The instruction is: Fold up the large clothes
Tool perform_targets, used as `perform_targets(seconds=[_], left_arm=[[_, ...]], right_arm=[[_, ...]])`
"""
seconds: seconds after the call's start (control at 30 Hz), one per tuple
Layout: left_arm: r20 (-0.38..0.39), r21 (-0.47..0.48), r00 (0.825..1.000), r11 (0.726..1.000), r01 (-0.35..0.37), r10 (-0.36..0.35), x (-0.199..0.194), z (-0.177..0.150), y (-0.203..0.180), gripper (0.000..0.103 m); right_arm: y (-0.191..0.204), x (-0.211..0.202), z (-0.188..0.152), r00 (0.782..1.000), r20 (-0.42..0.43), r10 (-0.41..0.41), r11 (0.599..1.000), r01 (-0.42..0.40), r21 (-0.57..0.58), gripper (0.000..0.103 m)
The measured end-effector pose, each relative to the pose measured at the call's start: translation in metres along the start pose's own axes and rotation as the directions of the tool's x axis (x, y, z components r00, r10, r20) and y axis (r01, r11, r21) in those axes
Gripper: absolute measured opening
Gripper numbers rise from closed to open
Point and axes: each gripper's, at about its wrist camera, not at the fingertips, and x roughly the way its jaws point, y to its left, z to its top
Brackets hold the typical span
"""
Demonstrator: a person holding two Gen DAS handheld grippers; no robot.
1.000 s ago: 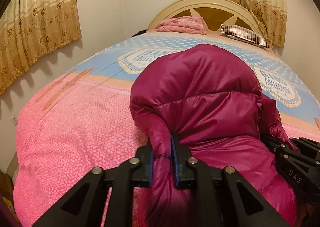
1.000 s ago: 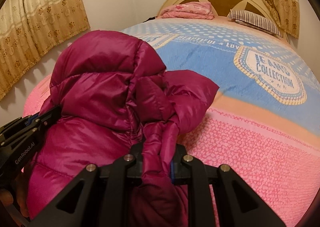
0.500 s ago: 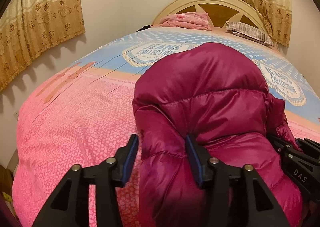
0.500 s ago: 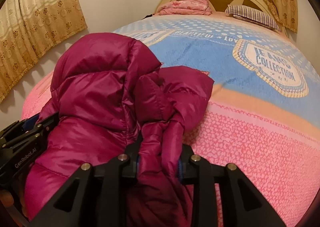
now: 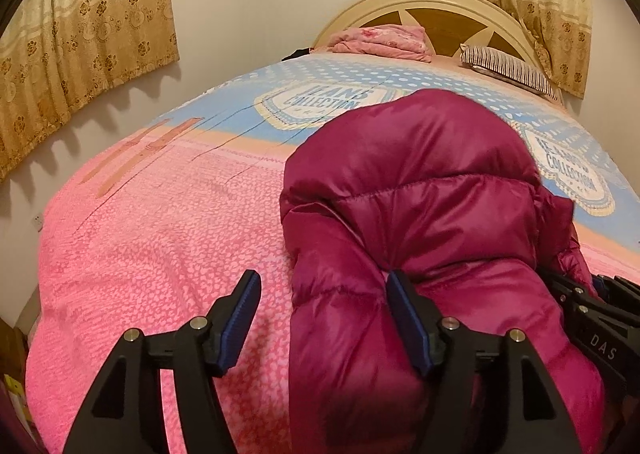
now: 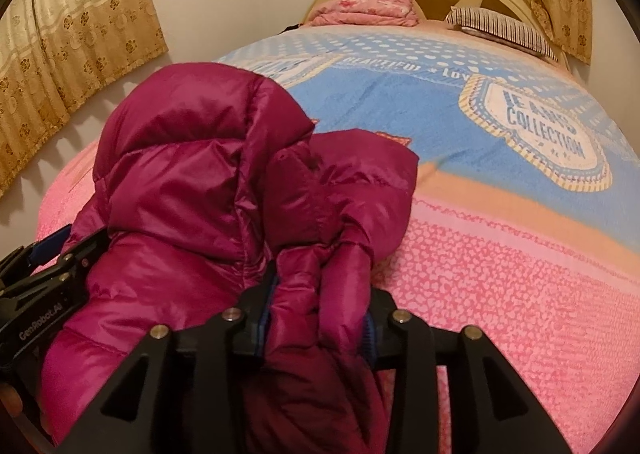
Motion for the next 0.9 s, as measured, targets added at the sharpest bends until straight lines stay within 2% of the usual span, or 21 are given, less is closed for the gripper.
perform_targets(seconds=[0.1,0.17,0.2,0.23,0.57,0.73,0.9], left_arm=[[0.015,-0.001,1.000,1.000,0.003,-0.003,-0.018,-0.001,0.003,0.066],[0.042,-0.002,0.999,1.000,0.006,-0.006,-0.036,0.000,0.004,0.066],[0.057,0.000,0.998,1.000,0.008,-0.008,-0.045,-0.001,0.006,0.066],[0.075,0.000,0.997,1.000,0.009,-0.009,-0.058,-0.001,0.008,0.066],[0.222,-0.026,0.975,0.999,0.034,-0.027,-0.155,0.006,0.022,0.070],[0.265,-0.018,0.963,0.999,0.051,-0.044,-0.178,0.008,0.019,0.072],[0.276,-0.006,0.959,0.998,0.067,-0.063,-0.188,0.008,0.014,0.072]], right_arm=[[0.001,-0.012,0.000,1.000,0.017,-0.002,1.000,0.003,-0.003,0.047],[0.004,-0.026,-0.001,0.999,0.043,-0.006,1.000,0.007,-0.015,0.057],[0.005,-0.034,-0.002,0.998,0.062,-0.005,1.000,0.007,-0.021,0.066],[0.006,-0.041,-0.002,0.997,0.076,-0.003,1.000,0.005,-0.026,0.071],[0.016,-0.135,-0.014,0.972,0.236,0.008,0.998,0.006,-0.061,0.074],[0.021,-0.160,-0.013,0.958,0.286,0.012,0.997,0.009,-0.070,0.076],[0.026,-0.173,-0.016,0.951,0.309,0.005,0.996,0.022,-0.084,0.077]])
